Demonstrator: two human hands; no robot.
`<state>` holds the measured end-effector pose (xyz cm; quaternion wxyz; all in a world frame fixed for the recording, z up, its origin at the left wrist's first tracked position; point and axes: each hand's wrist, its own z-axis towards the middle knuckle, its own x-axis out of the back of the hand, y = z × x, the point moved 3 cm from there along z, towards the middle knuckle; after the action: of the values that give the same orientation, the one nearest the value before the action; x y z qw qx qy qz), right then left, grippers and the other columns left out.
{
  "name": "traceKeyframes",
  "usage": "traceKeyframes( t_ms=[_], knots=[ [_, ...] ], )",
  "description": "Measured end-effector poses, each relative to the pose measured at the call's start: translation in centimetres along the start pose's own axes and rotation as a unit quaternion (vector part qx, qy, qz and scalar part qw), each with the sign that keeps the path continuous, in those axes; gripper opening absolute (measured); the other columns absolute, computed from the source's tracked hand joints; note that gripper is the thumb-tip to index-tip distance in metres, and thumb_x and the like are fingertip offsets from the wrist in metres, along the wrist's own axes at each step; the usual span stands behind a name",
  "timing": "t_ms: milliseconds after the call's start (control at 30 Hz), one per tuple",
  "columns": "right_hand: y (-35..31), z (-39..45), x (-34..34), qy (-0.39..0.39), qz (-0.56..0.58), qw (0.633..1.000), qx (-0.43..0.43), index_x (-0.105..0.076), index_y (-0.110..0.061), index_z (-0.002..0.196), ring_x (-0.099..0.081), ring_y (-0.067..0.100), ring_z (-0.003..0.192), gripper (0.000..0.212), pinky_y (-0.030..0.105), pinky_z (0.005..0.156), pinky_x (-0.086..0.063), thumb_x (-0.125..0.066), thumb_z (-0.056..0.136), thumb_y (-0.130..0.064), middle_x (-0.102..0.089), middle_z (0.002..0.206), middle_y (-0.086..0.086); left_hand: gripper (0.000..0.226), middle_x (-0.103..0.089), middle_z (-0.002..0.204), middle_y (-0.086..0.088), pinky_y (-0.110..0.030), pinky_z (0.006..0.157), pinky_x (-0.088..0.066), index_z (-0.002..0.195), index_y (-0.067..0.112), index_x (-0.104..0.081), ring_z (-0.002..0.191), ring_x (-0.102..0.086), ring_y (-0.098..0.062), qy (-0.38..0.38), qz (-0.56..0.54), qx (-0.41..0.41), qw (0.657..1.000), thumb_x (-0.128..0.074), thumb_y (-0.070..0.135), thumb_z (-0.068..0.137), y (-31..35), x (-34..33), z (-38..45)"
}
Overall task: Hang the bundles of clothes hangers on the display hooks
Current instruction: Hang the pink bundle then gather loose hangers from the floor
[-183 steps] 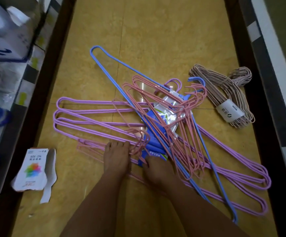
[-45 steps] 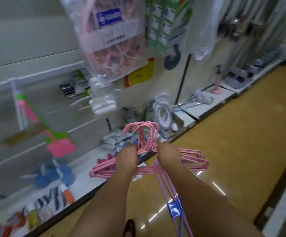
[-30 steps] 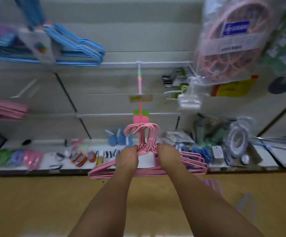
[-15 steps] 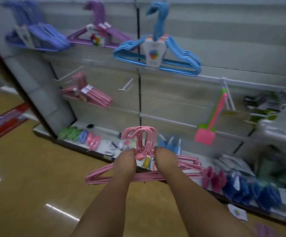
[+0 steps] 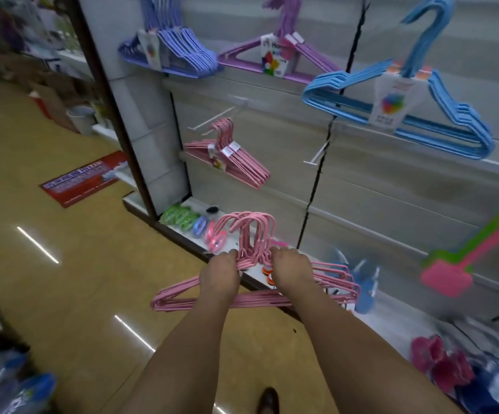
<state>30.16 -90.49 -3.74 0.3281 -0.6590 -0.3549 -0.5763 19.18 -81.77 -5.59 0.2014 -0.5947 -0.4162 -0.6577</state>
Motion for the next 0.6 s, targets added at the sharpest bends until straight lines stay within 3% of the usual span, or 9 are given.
traceKeyframes(
  t_ms=[333, 467, 600],
  knots=[
    [-2.6, 12.1, 1.6, 0.023, 0.014, 0.999, 0.038, -0.050, -0.008, 0.123, -0.055, 0.031, 0.112, 0.034, 0.037, 0.094, -0.042, -0.046, 0.089, -0.008, -0.058, 0.120, 0.013, 0.038, -0.064, 0.112, -0.008, -0.034, 0.078, -0.047, 0.124, 0.017, -0.052, 0.104, -0.060, -0.028, 0.004, 0.034, 0.040, 0.999, -0.043, 0.002, 0.091, -3.3, 2.9, 10.7],
    [-3.0, 16.6, 2.2, 0.019, 0.034, 0.998, 0.047, -0.049, -0.009, 0.122, -0.054, 0.032, 0.111, 0.034, 0.036, 0.089, -0.043, -0.050, 0.088, -0.010, -0.058, 0.119, 0.013, 0.035, -0.063, 0.117, -0.008, -0.034, 0.081, -0.047, 0.118, 0.016, -0.055, 0.110, -0.059, -0.027, 0.019, 0.027, 0.052, 0.998, -0.042, 0.001, 0.089, -3.9, 3.9, 15.1],
    [-3.0, 20.0, 2.7, 0.028, 0.056, 0.997, 0.032, -0.050, -0.008, 0.118, -0.054, 0.030, 0.108, 0.034, 0.034, 0.088, -0.041, -0.047, 0.085, -0.003, -0.058, 0.116, 0.014, 0.028, -0.066, 0.105, -0.008, -0.031, 0.073, -0.043, 0.109, 0.014, -0.057, 0.098, -0.062, -0.028, 0.028, 0.023, 0.044, 0.998, -0.042, 0.001, 0.089, -4.0, 4.1, 18.5]
  ],
)
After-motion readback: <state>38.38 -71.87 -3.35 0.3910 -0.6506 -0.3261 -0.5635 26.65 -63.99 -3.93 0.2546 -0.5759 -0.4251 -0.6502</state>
